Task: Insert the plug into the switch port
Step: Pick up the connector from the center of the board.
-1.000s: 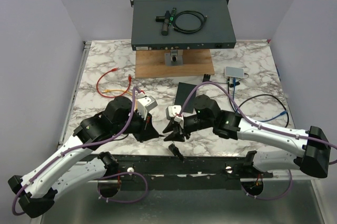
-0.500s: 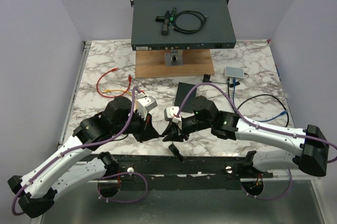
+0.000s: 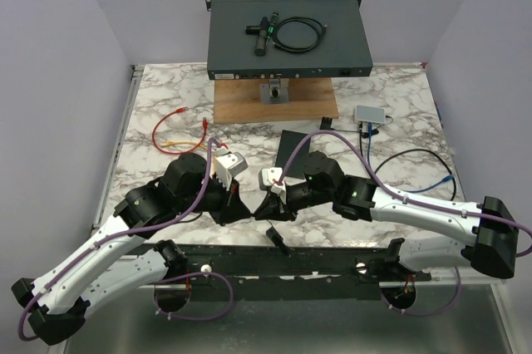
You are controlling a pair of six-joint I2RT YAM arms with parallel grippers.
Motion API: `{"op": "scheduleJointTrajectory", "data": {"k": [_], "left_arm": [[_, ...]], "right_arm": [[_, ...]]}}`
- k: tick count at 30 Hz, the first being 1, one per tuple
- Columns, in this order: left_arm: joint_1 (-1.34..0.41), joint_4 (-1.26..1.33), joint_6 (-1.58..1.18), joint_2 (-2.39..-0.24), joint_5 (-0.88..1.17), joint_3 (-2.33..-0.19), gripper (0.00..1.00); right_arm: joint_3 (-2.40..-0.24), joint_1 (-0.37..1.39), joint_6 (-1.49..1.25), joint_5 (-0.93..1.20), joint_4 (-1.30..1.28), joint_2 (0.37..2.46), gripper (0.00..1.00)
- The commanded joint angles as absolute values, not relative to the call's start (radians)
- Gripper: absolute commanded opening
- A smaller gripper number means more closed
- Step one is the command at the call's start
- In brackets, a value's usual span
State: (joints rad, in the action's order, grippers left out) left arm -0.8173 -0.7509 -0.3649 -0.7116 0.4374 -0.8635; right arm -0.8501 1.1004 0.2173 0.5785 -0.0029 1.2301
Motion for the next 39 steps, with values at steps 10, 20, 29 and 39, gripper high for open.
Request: {"op": "scheduleJointTrajectory", "data": {"k": [10, 20, 29, 39], "left_arm": [[-0.812, -0.752, -0.348, -0.697, 0.446, -0.878, 0.0], [-0.812, -0.693, -0.371, -0.649, 0.364, -0.858, 0.58], [-0.811, -0.604, -0.438, -0.617, 0.142, -0.824, 0.84], [-0.805, -0.519, -0.517, -0.748, 0.096, -0.83, 0.99]], "right_arm": [[-0.879, 1.114, 0.213, 0.561, 0.02, 1.233, 0.01], [-0.865, 1.114, 0.182, 0.497, 0.002, 1.212, 0.01], [-0.794, 1.114, 0.111, 0.261, -0.054, 1.096, 0.01], [-0.729, 1.114, 0.003, -0.09, -0.128, 0.925, 0.01]]}}
